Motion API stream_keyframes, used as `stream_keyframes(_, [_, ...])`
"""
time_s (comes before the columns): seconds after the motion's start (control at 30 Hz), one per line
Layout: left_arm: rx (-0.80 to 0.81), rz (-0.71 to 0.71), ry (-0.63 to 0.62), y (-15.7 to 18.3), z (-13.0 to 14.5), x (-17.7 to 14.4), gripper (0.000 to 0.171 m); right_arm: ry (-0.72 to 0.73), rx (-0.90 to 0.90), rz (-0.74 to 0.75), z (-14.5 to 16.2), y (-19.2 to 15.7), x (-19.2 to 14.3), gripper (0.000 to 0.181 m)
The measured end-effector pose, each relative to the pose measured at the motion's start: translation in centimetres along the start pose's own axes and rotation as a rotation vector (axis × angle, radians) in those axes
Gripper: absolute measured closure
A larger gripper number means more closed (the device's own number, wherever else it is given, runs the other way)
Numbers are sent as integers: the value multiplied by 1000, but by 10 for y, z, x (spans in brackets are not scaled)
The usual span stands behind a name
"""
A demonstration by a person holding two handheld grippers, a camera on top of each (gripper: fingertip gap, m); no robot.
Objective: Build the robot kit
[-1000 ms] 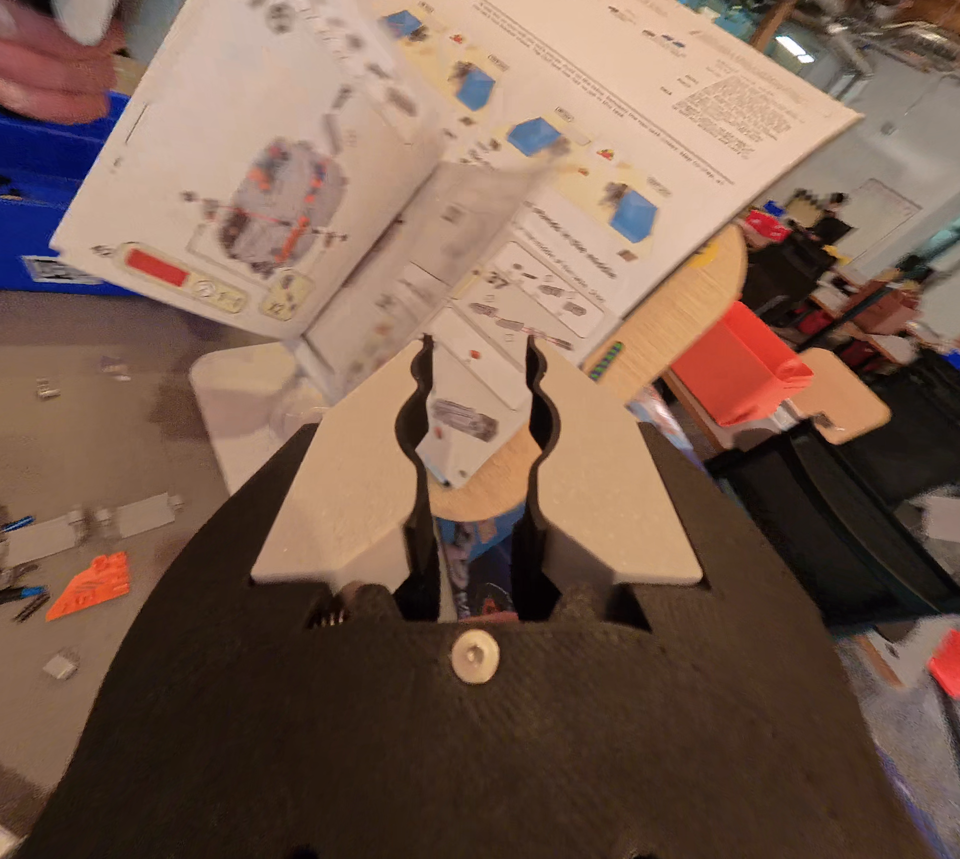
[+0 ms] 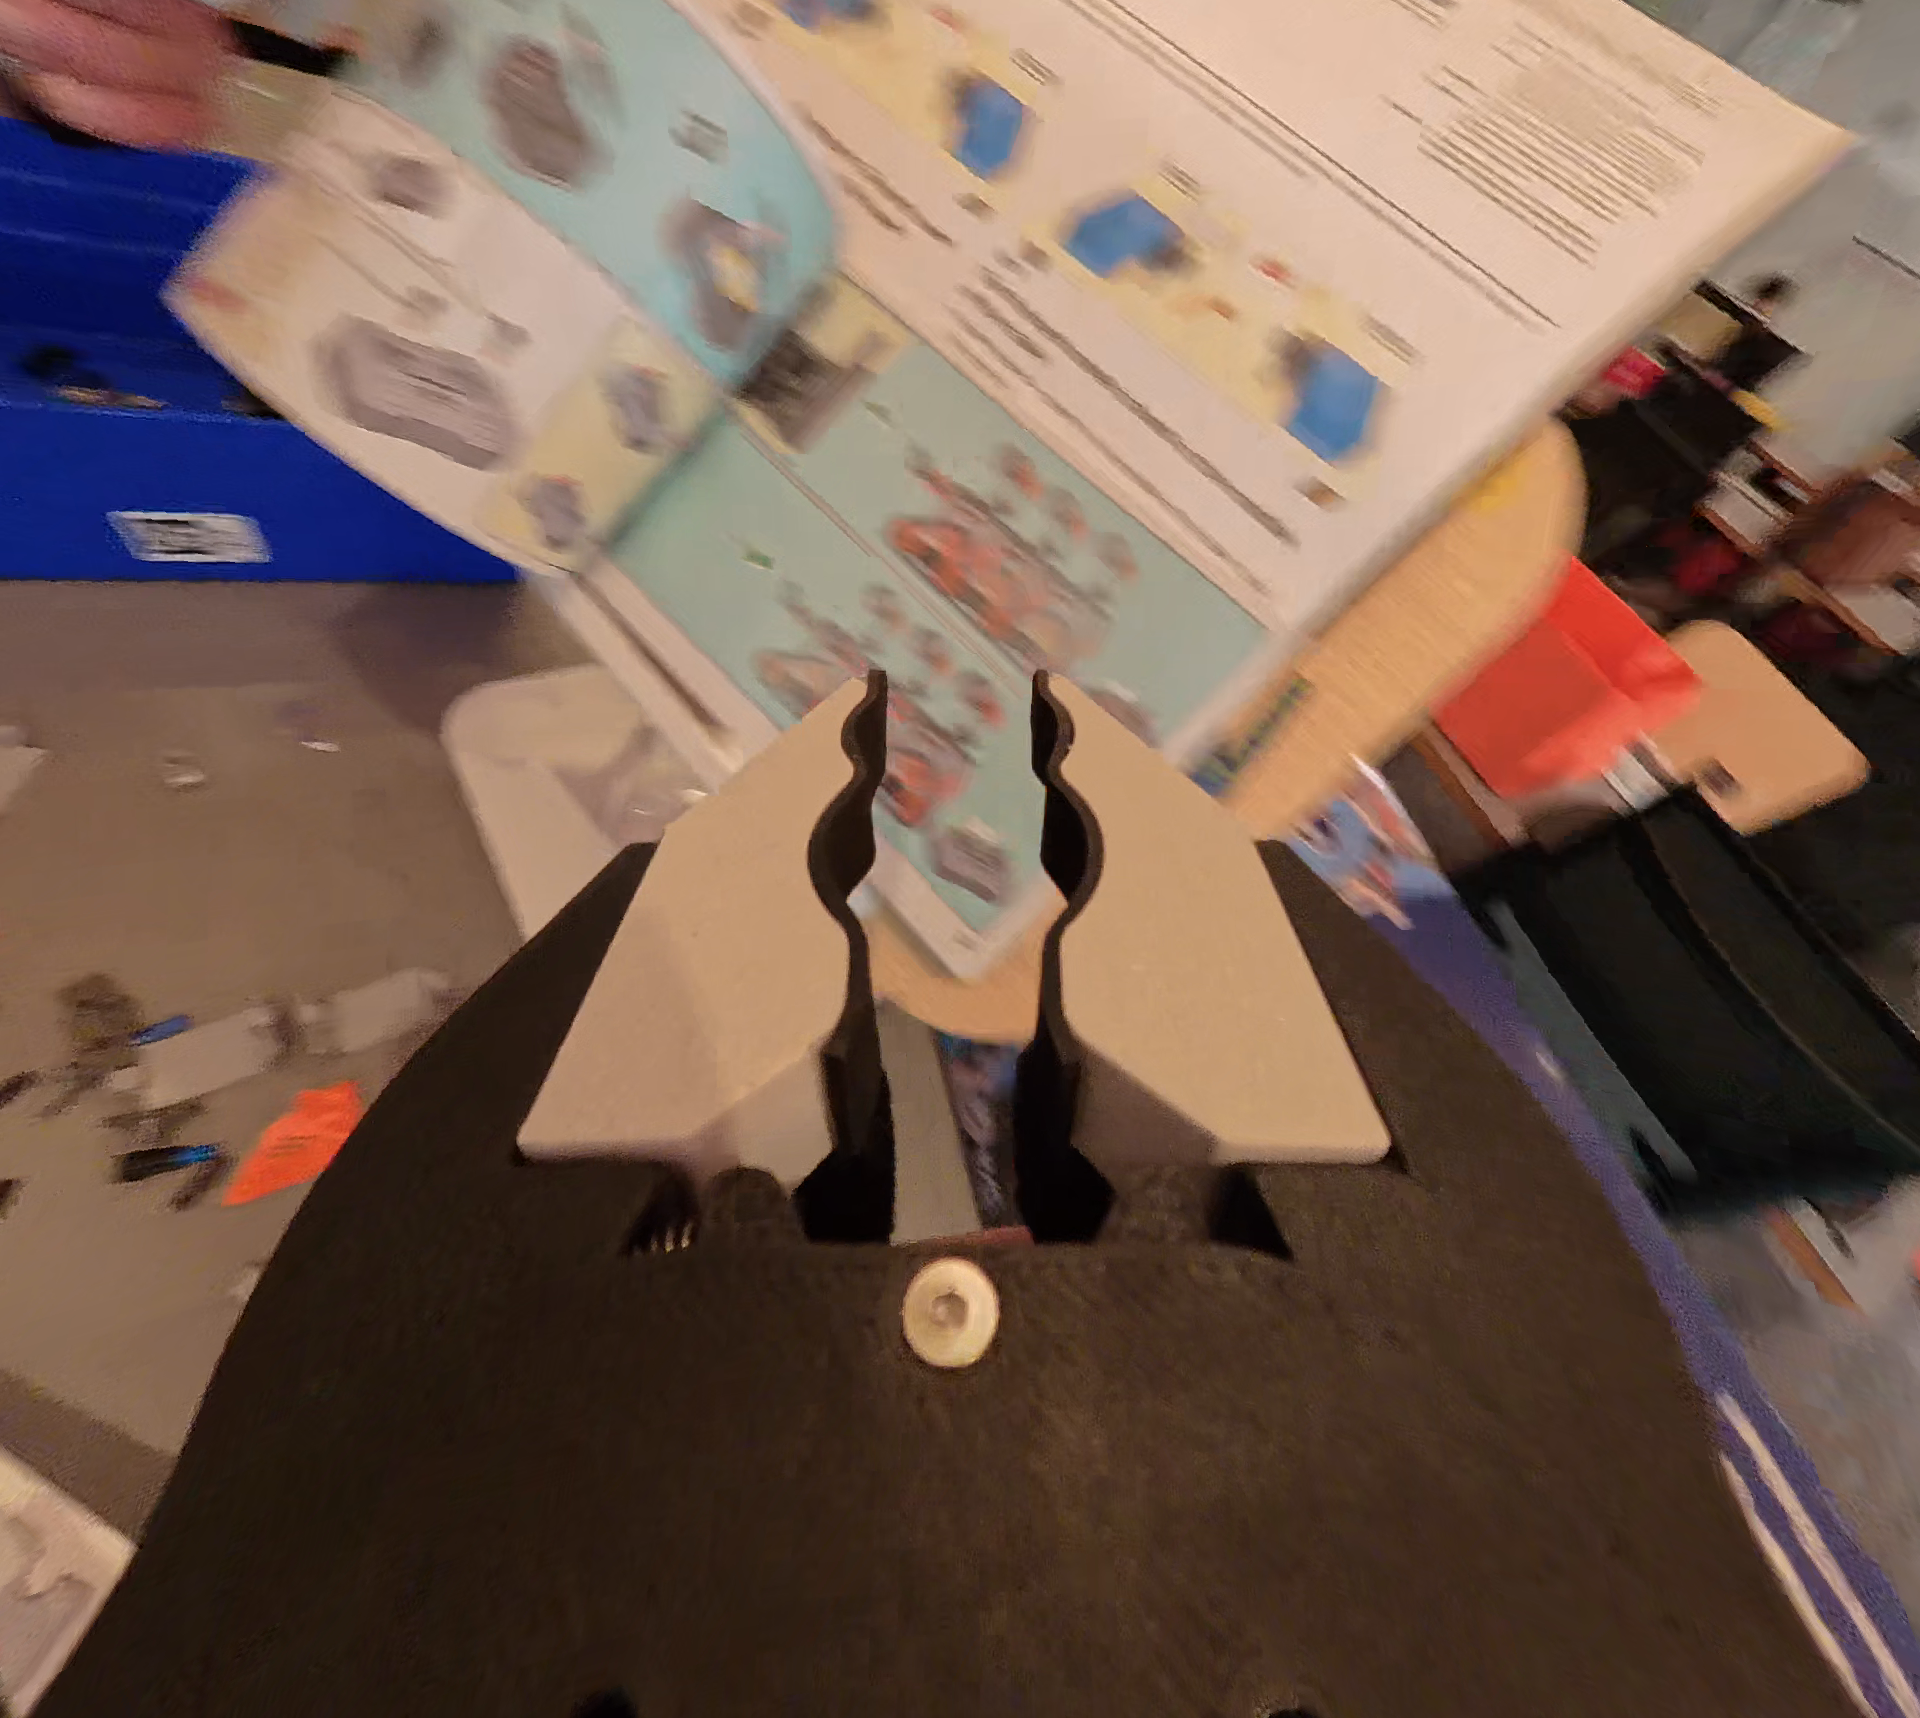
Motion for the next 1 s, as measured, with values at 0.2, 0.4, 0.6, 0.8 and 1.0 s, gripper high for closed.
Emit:
stream_keyframes(0.2, [-7,12,2,-1,-1,1,171,41,-136,-253,-29,-80,38,131])
stream_keyframes(0.4, [-5,38,18,2,-6,-2,171,60,-440,-5,-38,-123,63,142])
stream_keyframes(0.6, [-40,94,23,3,-3,-1,171,-1,-743,220,-29,-143,83,160])
stream_keyframes(0.8, [-56,124,41,3,4,-2,171,27,-772,253,-27,-146,81,178])
stream_keyframes(1.0, [-75,127,74,2,9,-4,163,26,-736,263,-28,-137,75,181])
Point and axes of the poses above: each gripper's, where its closed fingertips meet, x out along the fingers, z out of its underside, y = z × x across the jaws, the point moved 8 cm from there along -x, back along the fingers, and after that the axes turned 1 degree about y, right-handed, at the moved point
